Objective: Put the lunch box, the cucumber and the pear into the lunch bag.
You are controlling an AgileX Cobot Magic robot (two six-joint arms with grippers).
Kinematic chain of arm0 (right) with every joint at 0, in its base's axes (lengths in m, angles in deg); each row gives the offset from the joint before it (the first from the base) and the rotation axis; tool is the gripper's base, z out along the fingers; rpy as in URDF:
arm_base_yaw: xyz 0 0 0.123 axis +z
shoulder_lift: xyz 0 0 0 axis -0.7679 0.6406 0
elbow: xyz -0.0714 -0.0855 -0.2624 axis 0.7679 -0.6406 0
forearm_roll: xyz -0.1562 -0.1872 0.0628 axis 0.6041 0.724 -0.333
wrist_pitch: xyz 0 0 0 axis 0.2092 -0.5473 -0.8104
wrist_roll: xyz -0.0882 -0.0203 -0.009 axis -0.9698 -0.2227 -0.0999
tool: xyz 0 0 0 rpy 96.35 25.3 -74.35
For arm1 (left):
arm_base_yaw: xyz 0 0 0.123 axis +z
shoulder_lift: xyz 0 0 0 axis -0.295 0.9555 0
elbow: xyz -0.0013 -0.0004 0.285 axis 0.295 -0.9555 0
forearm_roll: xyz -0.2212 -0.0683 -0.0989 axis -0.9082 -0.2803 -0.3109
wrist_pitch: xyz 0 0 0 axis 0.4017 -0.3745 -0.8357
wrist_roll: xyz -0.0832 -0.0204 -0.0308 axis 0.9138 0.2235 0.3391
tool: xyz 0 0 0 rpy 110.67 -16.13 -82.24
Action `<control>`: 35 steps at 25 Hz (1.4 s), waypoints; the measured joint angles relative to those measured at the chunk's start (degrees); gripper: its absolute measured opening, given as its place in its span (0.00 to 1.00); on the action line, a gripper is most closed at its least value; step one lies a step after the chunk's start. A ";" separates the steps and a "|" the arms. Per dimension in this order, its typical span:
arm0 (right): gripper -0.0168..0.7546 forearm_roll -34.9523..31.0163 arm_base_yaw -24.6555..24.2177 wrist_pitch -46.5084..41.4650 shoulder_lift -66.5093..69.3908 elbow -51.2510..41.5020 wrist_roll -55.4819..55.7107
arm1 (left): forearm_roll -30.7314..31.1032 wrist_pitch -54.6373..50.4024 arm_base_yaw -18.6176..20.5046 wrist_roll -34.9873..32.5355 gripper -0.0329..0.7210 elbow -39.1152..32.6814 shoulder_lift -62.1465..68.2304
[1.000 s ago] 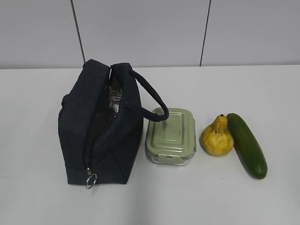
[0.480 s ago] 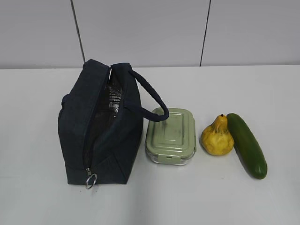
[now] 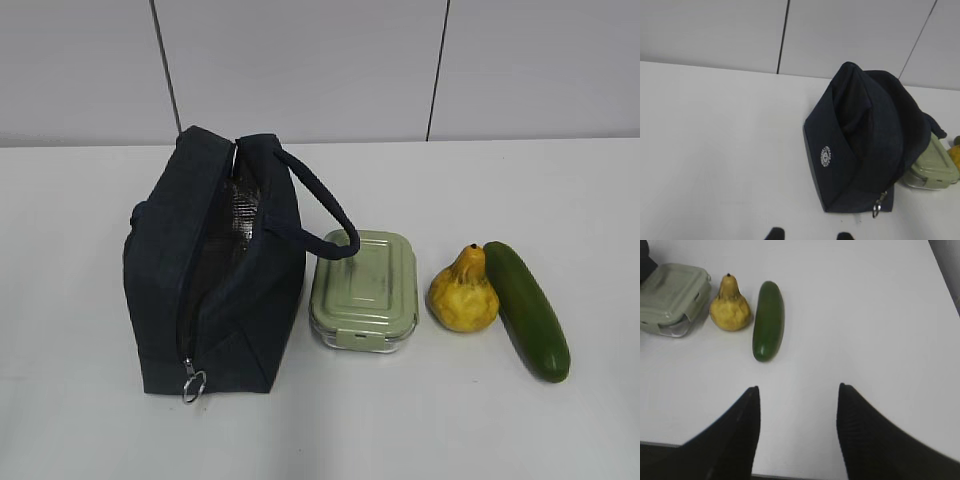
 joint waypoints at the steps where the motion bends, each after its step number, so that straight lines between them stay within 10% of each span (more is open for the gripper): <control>1: 0.53 -0.24 0.00 1.08 0.82 0.72 0.00 | -0.70 0.50 -0.37 0.00 0.32 0.25 1.67; 9: 0.53 -0.95 0.00 12.32 28.19 7.30 1.64 | -6.92 10.63 -4.76 -1.52 0.45 7.29 24.53; 20: 0.53 -10.92 0.00 16.77 65.58 18.64 -1.48 | -23.34 11.53 -5.44 -23.52 0.46 17.24 58.62; 35: 0.53 -12.26 0.00 20.24 84.51 26.02 -6.44 | -30.60 15.13 -5.44 -34.99 0.46 21.32 75.36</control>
